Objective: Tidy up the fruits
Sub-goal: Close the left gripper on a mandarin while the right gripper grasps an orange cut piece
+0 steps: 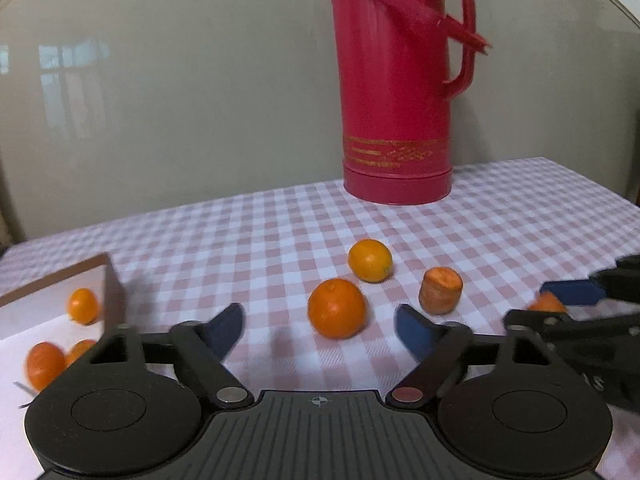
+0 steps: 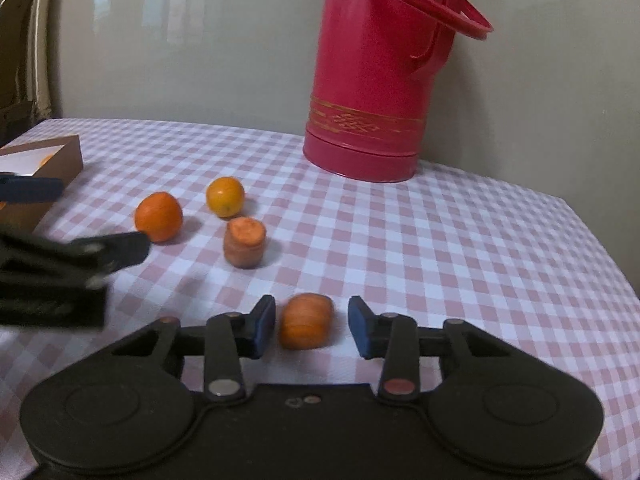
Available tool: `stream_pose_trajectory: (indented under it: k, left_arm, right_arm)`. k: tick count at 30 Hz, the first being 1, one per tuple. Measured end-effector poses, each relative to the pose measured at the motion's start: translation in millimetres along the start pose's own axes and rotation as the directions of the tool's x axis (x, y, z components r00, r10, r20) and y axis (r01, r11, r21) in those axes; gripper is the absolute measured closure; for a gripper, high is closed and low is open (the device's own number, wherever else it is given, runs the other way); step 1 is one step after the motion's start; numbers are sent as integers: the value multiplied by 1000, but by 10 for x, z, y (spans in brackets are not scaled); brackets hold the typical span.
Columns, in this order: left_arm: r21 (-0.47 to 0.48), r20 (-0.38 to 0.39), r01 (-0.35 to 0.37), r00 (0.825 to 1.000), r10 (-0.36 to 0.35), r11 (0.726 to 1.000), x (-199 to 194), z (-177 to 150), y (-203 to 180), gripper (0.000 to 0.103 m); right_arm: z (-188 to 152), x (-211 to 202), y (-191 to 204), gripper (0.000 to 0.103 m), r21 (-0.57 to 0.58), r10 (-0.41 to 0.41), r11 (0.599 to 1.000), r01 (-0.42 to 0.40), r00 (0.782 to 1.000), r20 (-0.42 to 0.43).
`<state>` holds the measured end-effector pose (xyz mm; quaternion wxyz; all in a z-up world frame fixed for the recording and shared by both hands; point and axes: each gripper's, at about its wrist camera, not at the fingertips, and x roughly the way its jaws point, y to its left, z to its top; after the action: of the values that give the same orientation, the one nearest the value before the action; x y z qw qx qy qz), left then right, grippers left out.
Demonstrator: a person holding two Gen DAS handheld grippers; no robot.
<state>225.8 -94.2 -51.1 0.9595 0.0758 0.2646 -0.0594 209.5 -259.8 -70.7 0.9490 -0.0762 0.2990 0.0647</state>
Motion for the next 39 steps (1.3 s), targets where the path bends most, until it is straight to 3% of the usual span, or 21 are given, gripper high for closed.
stream_pose_trajectory:
  k: [4, 5, 6, 8, 26, 32, 39]
  left_arm:
    - [26, -52, 19, 999, -17, 999, 204, 11, -84, 26]
    - [38, -70, 21, 997, -18, 999, 247, 10, -111, 35]
    - [35, -64, 31, 998, -29, 999, 258, 29, -133, 55]
    - [36, -66, 21, 998, -19, 999, 279, 42, -166, 66]
    - [32, -41, 23, 999, -21, 999, 23, -24, -156, 66]
    - [27, -1, 33, 999, -33, 999, -222, -52, -98, 66]
    - [38, 64, 34, 997, -36, 999, -620, -93, -55, 66]
  right_arm:
    - [10, 41, -91, 78, 19, 12, 1000, -12, 1000, -17]
    - [5, 39, -106, 78, 27, 18, 999, -18, 1000, -19]
    - [0, 31, -111, 78, 23, 19, 1000, -18, 1000, -19]
    - [-14, 16, -128, 78, 31, 20, 999, -20, 1000, -18]
    - [-40, -49, -207, 79, 90, 47, 995, -46, 999, -18]
    - [22, -276, -220, 79, 111, 38, 993, -41, 999, 30]
    - [93, -674, -134, 79, 96, 21, 995, -35, 990, 141]
